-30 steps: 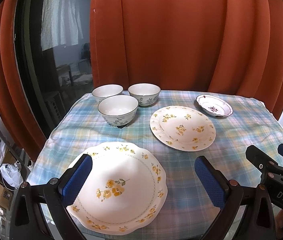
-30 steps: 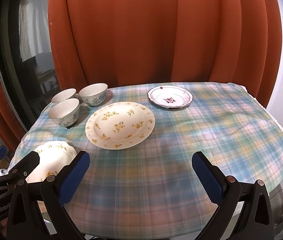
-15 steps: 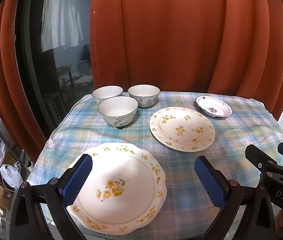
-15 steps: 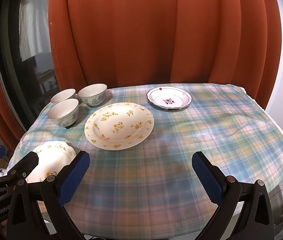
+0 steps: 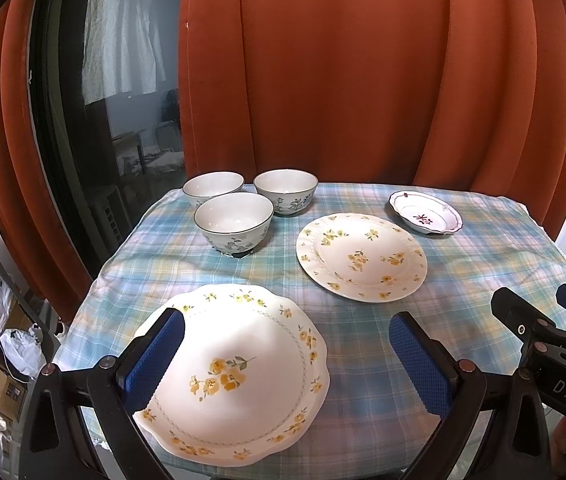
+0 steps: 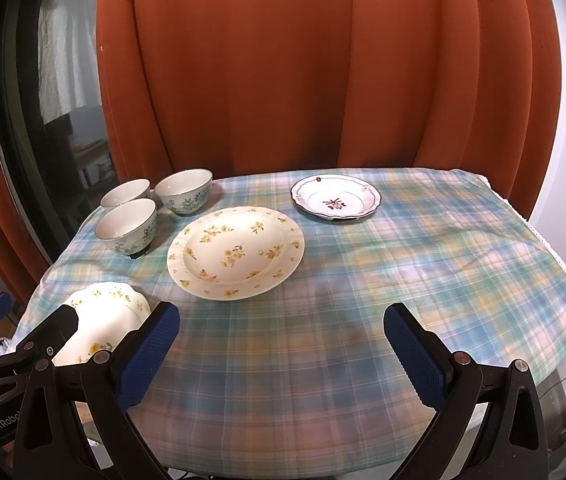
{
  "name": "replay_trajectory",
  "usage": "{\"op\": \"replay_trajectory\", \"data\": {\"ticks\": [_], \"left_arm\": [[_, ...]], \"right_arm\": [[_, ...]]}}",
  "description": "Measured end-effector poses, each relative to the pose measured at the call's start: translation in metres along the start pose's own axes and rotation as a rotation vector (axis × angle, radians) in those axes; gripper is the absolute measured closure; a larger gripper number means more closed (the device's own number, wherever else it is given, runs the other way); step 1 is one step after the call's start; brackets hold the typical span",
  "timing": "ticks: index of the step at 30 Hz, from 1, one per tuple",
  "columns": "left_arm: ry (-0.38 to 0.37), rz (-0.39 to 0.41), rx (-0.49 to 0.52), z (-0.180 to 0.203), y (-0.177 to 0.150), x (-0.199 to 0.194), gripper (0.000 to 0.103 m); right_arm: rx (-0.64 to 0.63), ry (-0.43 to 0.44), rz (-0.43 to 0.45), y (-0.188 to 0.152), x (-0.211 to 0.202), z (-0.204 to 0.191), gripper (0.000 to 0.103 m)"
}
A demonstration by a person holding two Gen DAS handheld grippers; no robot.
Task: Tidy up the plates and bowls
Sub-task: 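Move the left gripper toward the rim of the large deep yellow-flowered plate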
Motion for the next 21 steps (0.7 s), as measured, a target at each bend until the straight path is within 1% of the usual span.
{"op": "replay_trajectory", "data": {"ticks": [12,21], "left_arm": [[0.007,0.003,-0.003,0.0036,-0.0014,-0.0025,0.0],[0.028,-0.008,-0.01,0.0011,-0.0045,-0.0032,0.0]], "right_arm": [[-0.009,0.002,0.009,0.0016,-0.0034,0.0064,0.0],[-0.021,0.007,0.013,0.0013,-0.0019,0.0051,0.0]]}}
Point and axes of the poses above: each gripper's, at about its wrist camera, not at the fingertips, and x roughly the way its jaws point, z to its right, y to its top, the point moved 8 cm from there along x, roughly the way its jaws point
